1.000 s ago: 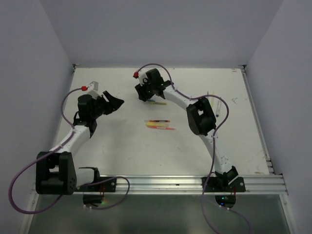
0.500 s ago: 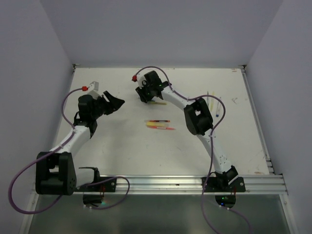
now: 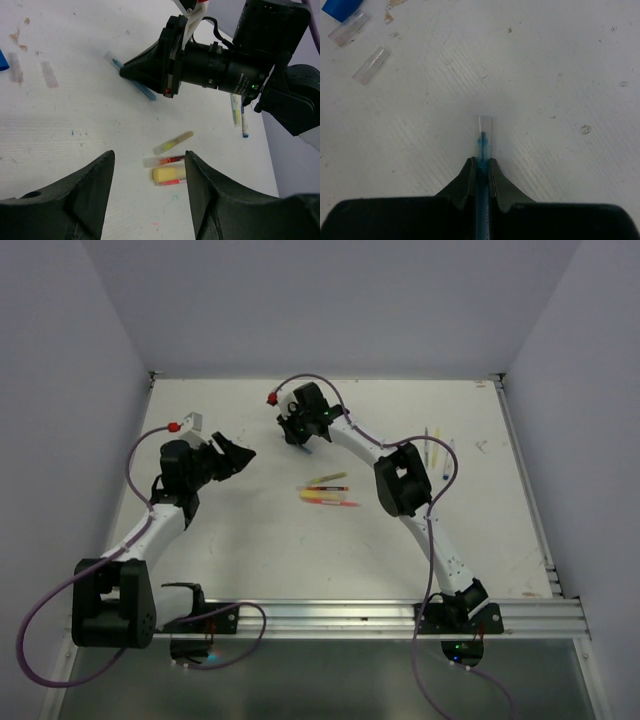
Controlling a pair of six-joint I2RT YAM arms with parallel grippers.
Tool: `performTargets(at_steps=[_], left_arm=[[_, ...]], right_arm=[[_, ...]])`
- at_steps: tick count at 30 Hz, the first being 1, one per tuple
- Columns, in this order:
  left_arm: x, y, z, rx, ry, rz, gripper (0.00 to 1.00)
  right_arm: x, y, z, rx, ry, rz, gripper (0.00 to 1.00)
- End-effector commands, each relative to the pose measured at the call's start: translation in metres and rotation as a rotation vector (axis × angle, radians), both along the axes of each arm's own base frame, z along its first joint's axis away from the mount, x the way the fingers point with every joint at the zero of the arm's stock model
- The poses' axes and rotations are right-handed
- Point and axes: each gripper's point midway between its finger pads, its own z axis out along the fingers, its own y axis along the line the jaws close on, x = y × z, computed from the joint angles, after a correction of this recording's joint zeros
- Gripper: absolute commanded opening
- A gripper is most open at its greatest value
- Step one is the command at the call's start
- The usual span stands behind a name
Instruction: Open the pen caps
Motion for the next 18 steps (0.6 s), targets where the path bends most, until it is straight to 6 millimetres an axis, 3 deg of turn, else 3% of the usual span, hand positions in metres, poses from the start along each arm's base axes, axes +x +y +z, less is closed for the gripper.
performTargets(at_steps=[1,7,9,11,12,13,14,15,16,17,18], left_arm=[[0.001,-0.004,0.008,-0.004,-0.046,-0.019,0.61],[0.002,-0.007,0.009,-0.024,-0.039,-0.03,0.61],[0.002,-0.007,0.01,-0.019,-0.037,-0.032,0.61],[0.001,-0.007,0.011,-0.019,-0.037,-0.032,0.61],[0.001,-0.008,0.012,-0.024,-0.036,-0.032,0.61],[-0.001,-0.009,0.012,-0.031,-0.03,-0.036,0.6],[-0.002,-0.01,0.015,-0.04,-0.039,-0.041,0.6],[-0.005,-0.013,0.018,-0.064,-0.037,-0.053,0.59],[-0.006,-0.014,0.021,-0.074,-0.042,-0.06,0.59],[-0.009,-0.016,0.025,-0.095,-0.046,-0.058,0.59],[-0.01,-0.017,0.027,-0.104,-0.047,-0.062,0.59]], right_arm=[[0.006,0.014,0.016,0.061,-0.062,0.026,0.0],[0.028,0.028,0.086,0.176,-0.221,-0.017,0.0],[0.034,0.029,0.121,0.225,-0.27,-0.043,0.0],[0.035,0.025,0.139,0.244,-0.291,-0.078,0.0],[0.033,0.022,0.171,0.287,-0.324,-0.098,0.0],[0.03,0.018,0.186,0.3,-0.34,-0.112,0.0],[0.023,0.012,0.178,0.287,-0.315,-0.121,0.0],[0.019,0.01,0.189,0.311,-0.321,-0.129,0.0],[0.008,0.002,0.226,0.346,-0.351,-0.134,0.0],[-0.003,-0.002,0.214,0.342,-0.297,-0.137,0.0],[-0.017,-0.006,0.215,0.335,-0.257,-0.122,0.0]])
